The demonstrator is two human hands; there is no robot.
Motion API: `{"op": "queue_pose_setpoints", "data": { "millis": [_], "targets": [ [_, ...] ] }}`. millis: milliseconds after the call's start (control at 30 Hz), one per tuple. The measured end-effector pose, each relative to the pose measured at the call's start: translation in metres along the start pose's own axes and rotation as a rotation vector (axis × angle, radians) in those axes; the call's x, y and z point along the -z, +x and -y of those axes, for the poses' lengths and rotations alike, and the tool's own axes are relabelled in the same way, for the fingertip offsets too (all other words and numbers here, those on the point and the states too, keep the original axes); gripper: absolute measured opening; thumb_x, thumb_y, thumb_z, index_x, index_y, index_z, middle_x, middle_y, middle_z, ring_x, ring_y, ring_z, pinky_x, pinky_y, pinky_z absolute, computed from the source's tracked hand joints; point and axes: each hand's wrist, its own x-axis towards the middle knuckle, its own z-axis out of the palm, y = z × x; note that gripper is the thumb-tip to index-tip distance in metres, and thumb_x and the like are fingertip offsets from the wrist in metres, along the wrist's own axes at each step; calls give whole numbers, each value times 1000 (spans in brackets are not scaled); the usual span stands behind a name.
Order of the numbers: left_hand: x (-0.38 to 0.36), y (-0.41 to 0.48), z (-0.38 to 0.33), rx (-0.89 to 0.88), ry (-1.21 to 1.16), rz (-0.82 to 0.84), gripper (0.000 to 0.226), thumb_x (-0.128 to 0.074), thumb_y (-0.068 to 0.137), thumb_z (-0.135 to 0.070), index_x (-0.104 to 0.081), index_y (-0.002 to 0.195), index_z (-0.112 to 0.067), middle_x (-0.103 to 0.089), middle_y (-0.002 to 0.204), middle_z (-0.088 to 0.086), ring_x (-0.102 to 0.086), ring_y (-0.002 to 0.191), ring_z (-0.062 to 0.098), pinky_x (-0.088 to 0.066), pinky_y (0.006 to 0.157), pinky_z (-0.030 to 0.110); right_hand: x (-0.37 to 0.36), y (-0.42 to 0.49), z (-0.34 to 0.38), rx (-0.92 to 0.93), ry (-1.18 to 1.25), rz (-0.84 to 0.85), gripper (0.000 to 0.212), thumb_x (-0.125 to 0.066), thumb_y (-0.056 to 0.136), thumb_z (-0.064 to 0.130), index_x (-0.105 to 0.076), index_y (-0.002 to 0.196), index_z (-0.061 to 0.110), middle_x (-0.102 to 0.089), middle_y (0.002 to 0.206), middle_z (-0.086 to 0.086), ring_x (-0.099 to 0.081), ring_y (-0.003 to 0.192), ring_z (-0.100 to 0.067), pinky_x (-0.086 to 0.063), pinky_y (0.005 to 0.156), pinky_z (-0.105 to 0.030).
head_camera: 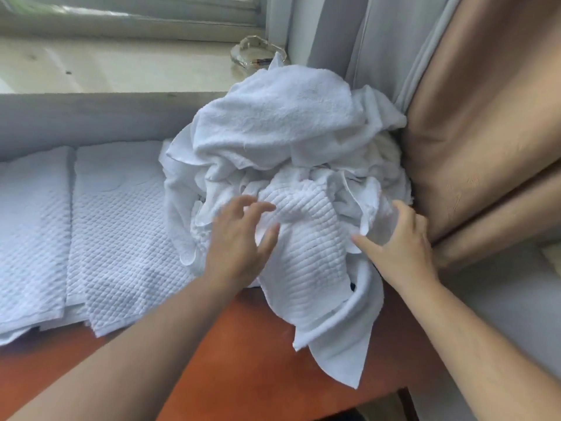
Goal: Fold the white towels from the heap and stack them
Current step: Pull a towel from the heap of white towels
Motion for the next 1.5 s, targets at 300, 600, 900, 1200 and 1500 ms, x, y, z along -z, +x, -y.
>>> {"op": "queue_pose_setpoints", "data": {
  "millis": [300,600,900,1200,1500],
  "targets": [
    [-45,-27,-12,174,407,332,16,-47,102,-34,-56,114,-39,-62,102,-8,-63,90,20,-50,64,34,-28,-3,-41,-182,262,499,43,-52,96,6,-53,137,18,-66,114,-15,-74,59,-20,-58,53,-29],
    [-38,-46,-57,176,355,229,58,-64,93,-48,-38,145,-43,-37,149,-10,-45,129,15,-52,94,39,-30,50,0,141,651,584,48,-51,102,17,-46,149,25,-51,137,11,-48,130,-9,-34,104,-24],
    [-30,-25,-31,158,429,256,79,-70,88,-50,-23,151,-48,-26,159,-2,-30,142,23,-43,107,41,-44,50,20,223,554,566,33,-40,106,46,-64,124,31,-64,124,13,-55,125,-15,-39,94,-21],
    [1,-16,50,57,219,64,57,-65,94,-36,-46,148,-33,-45,147,-2,-41,133,27,-38,111,41,-69,-2,76,406,414,-145,23,-53,96,35,-63,103,16,-52,102,12,-52,103,-18,-46,90,-32],
    [-59,31,74,99,230,-94,57,-34,85,-77,-54,132,-50,-33,151,-5,-25,138,25,-17,118,44,-137,33,67,518,325,-402,30,-48,91,30,-64,102,7,-66,97,-5,-62,90,-27,-42,79,-30]
  ]
}}
